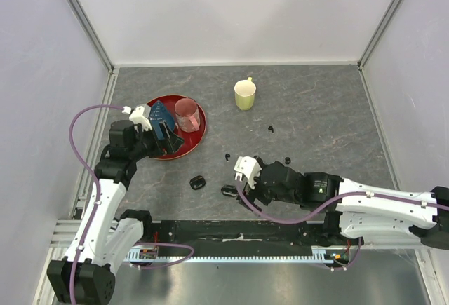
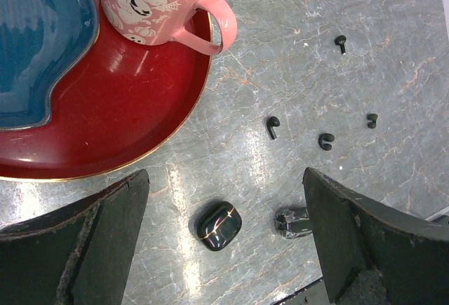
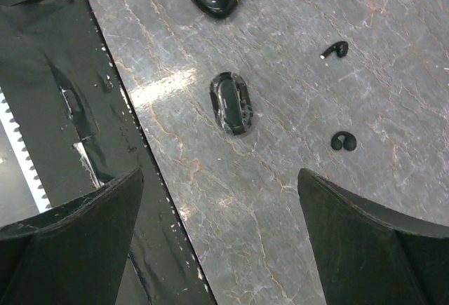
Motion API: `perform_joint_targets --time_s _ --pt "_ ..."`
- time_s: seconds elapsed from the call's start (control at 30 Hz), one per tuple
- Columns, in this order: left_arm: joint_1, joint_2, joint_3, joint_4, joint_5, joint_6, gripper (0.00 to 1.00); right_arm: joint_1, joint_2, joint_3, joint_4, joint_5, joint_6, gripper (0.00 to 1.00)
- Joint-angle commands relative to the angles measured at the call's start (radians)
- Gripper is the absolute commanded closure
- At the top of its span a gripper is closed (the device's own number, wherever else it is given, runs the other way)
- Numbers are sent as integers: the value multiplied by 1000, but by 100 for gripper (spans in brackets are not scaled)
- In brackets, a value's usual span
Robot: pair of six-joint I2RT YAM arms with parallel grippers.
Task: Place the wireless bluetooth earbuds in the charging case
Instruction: Pick up the charging case at the center of the board.
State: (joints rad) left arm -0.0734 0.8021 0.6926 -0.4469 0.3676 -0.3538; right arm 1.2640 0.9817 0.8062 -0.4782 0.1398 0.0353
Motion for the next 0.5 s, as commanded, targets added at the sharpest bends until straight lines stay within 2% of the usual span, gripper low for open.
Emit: perform_joint_targets --time_s 0.0,0.17,0.3,0.47 --pt "3 -23 24 24 4 30 3 49 -28 -12 75 40 -28 2" --pt "3 -23 24 30 -9 30 3 70 -25 -10 64 56 -22 2" --pt "1 -24 24 27 -6 30 3 77 -54 -51 82 139 128 2" --pt "3 -24 21 34 -12 29 3 77 -64 -55 110 312 236 2"
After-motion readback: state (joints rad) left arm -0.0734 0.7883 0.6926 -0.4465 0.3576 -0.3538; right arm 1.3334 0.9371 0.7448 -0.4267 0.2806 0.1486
